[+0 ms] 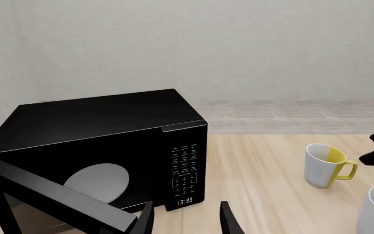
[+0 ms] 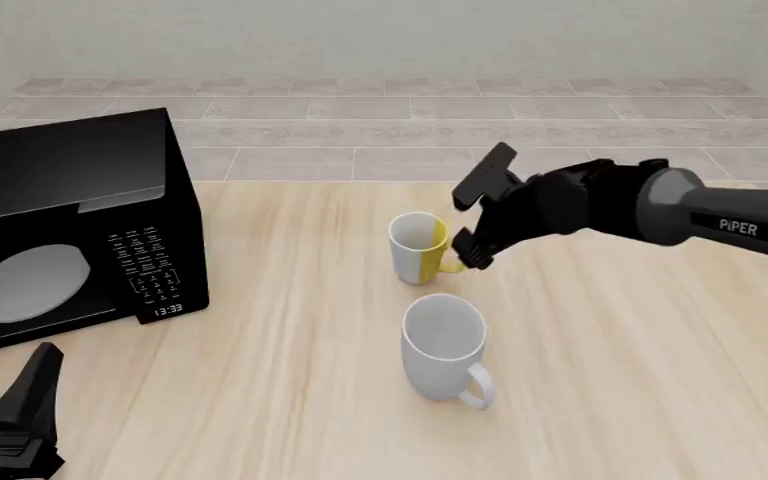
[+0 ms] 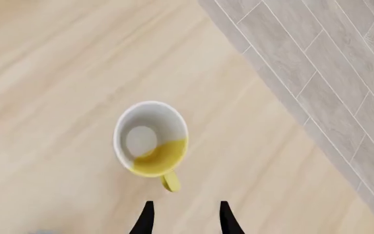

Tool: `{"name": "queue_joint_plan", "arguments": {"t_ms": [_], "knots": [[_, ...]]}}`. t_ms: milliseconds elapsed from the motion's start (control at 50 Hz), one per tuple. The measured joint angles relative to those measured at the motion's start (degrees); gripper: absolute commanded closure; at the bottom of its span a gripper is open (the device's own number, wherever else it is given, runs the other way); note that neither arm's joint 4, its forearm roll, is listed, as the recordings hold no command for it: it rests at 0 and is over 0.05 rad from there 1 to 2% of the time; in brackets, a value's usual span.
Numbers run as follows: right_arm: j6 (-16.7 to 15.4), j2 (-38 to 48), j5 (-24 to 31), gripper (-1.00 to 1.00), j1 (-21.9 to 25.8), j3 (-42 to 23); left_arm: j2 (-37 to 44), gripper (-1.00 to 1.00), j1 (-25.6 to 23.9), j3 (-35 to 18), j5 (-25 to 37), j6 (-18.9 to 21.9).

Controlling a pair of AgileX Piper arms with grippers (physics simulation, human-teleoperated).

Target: Put the yellow and white mug to the front of the white mug.

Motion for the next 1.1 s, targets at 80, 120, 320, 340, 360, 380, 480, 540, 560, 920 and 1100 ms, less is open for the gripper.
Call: {"name": "queue_joint_plan", "arguments": {"t_ms": [80, 120, 320, 340, 360, 380, 480, 540, 560, 920, 1100], "knots": [[0.7, -1.9, -0.4, -1.0, 0.1, 1.3, 0.0, -1.0, 0.0, 0.0, 0.0, 0.0], [1.0, -2.8, -0.7, -1.0, 0.1, 2.0, 0.0, -1.0, 0.0, 0.0, 0.0, 0.0], [3.3, -8.4, -3.0, -1.0, 0.2, 6.9, 0.0, -1.0, 0.0, 0.0, 0.0, 0.0], [3.5, -9.0, -3.4, -1.0, 0.1, 7.4, 0.0, -1.0, 0.0, 0.0, 0.0, 0.0], [3.7, -9.6, -3.7, -1.0, 0.1, 7.9, 0.0, -1.0, 0.0, 0.0, 0.0, 0.0], [3.9, -10.2, -4.0, -1.0, 0.0, 8.5, 0.0, -1.0, 0.0, 0.0, 0.0, 0.0], [4.7, -13.0, -5.9, -1.0, -0.6, 11.0, 0.0, -1.0, 0.0, 0.0, 0.0, 0.0], [5.1, -14.6, -7.2, -1.0, -1.2, 12.3, 0.0, -1.0, 0.0, 0.0, 0.0, 0.0], [5.2, -15.1, -7.6, -1.0, -1.4, 12.7, 0.0, -1.0, 0.0, 0.0, 0.0, 0.0], [8.2, -23.4, -19.5, -1.0, -5.5, 21.7, 0.0, -1.0, 0.0, 0.0, 0.0, 0.0], [9.6, -27.1, -26.7, -1.0, -7.0, 27.3, 0.0, -1.0, 0.0, 0.0, 0.0, 0.0]]}}
